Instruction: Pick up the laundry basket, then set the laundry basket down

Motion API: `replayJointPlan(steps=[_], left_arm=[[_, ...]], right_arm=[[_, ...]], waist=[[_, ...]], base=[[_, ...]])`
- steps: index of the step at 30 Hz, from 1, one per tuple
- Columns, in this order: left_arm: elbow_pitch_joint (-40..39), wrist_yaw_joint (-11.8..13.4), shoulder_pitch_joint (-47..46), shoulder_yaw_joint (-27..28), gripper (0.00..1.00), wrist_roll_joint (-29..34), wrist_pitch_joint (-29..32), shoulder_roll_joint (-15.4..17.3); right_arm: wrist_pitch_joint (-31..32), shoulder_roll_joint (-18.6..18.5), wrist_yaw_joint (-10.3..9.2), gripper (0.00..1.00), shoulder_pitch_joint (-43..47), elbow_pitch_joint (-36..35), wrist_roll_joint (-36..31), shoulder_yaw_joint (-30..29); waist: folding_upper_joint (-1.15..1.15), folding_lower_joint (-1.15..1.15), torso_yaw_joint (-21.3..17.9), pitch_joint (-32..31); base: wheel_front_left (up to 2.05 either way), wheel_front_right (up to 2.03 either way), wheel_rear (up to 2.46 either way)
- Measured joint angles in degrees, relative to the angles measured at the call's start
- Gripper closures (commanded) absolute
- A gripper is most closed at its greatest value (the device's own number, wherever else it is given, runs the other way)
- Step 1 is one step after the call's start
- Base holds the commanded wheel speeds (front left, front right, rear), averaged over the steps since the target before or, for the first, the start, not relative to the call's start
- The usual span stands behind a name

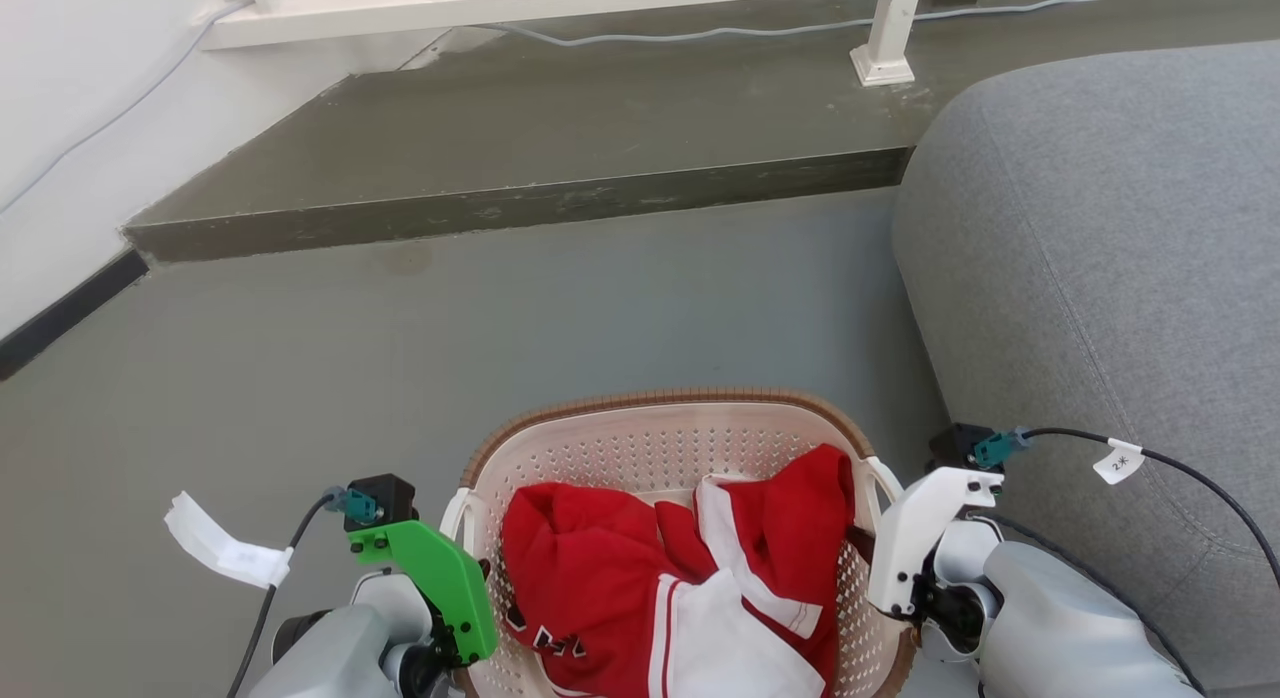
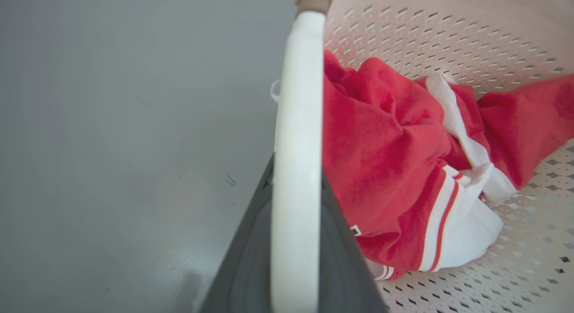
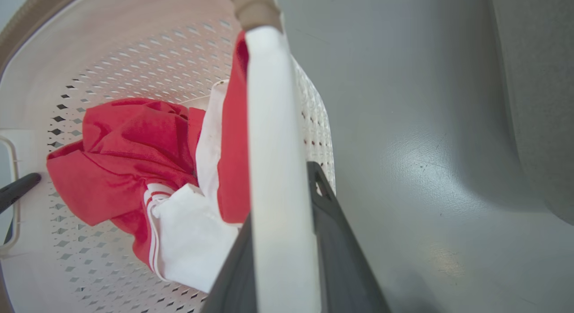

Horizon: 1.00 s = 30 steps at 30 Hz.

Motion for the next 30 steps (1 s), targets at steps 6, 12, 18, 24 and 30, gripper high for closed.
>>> replayJointPlan(steps=[6, 12, 18, 24, 30], left_arm=[[0.02, 0.00, 0.00, -0.22, 1.00, -0.36, 0.00, 0.04], [0.08, 0.00, -0.01, -0.41, 1.00, -0.37, 0.00, 0.04], [0.16, 0.00, -0.03, -0.53, 1.00, -0.60, -0.04, 0.04], [0.18, 0.00, -0.06, -0.74, 1.00, -0.89, -0.26, 0.04], [0.43, -0.01, -0.21, -0.87, 1.00, -0.97, -0.65, 0.04]], right_arm=[[0.00, -0.11, 0.00, 1.00, 0.00, -0.10, 0.49, 0.47], [0.00, -0.20, 0.00, 1.00, 0.00, -0.14, 0.99, 0.81], [0.00, -0.30, 0.00, 1.00, -0.01, -0.16, 1.49, 1.08], [0.00, -0.40, 0.00, 1.00, -0.03, -0.30, 1.86, 1.27], [-0.04, -0.46, 0.00, 1.00, -0.18, -0.56, 2.03, 1.59]], waist=[[0.00, 0.00, -0.09, 0.08], [0.00, 0.00, -0.08, 0.23], [0.00, 0.00, -0.07, 0.58], [0.00, 0.00, -0.07, 1.08], [0.00, 0.00, -0.15, 1.74]], base=[[0.00, 0.00, 0.00], [0.00, 0.00, 0.00], [0.00, 0.00, 0.00], [0.00, 0.00, 0.00], [0.00, 0.00, 0.00]])
